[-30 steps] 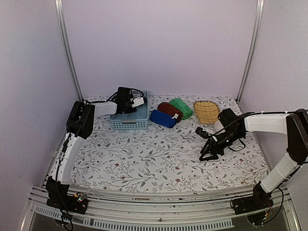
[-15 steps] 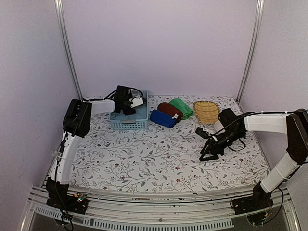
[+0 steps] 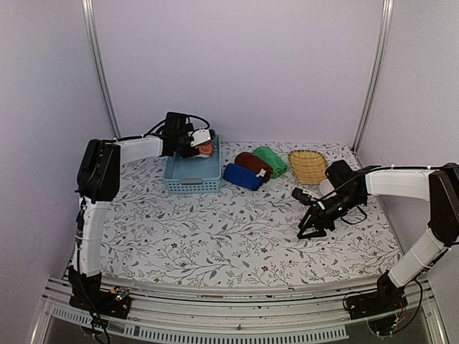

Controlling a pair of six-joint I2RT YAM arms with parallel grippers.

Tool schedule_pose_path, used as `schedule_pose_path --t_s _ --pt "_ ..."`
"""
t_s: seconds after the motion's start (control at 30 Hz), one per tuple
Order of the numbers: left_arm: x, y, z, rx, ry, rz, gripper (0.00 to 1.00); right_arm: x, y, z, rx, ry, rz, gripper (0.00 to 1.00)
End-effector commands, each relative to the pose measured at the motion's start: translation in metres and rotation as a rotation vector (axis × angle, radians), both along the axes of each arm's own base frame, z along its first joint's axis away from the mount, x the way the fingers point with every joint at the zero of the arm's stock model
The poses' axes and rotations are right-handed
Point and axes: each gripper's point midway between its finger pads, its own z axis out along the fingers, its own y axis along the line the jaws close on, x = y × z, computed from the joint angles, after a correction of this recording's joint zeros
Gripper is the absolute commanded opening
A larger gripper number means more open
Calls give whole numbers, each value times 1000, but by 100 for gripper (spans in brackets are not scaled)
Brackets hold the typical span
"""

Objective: Roll the towels
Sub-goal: Place the towel in the storage box, then pick up the towel from the towel pile.

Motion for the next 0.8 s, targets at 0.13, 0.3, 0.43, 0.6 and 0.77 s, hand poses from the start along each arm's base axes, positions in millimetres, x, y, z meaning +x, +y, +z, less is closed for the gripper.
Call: schedule_pose_path --t_s 0.13,0.3,0.43,0.6,0.77 --pt "-60 -31 83 -75 -85 -32 78 6 4 33 62 -89 9 61" --pt "-108 -48 105 -124 -116 -20 78 13 4 50 67 -151 -3 61" --pt "-147 -68 120 -202 -120 10 77 28 0 71 53 -232 -48 61" --pt "-187 -82 139 -371 -103 102 66 64 -16 115 22 -377 -188 61" --pt "-233 -98 151 -570 -45 149 58 91 -30 162 24 -521 -323 78"
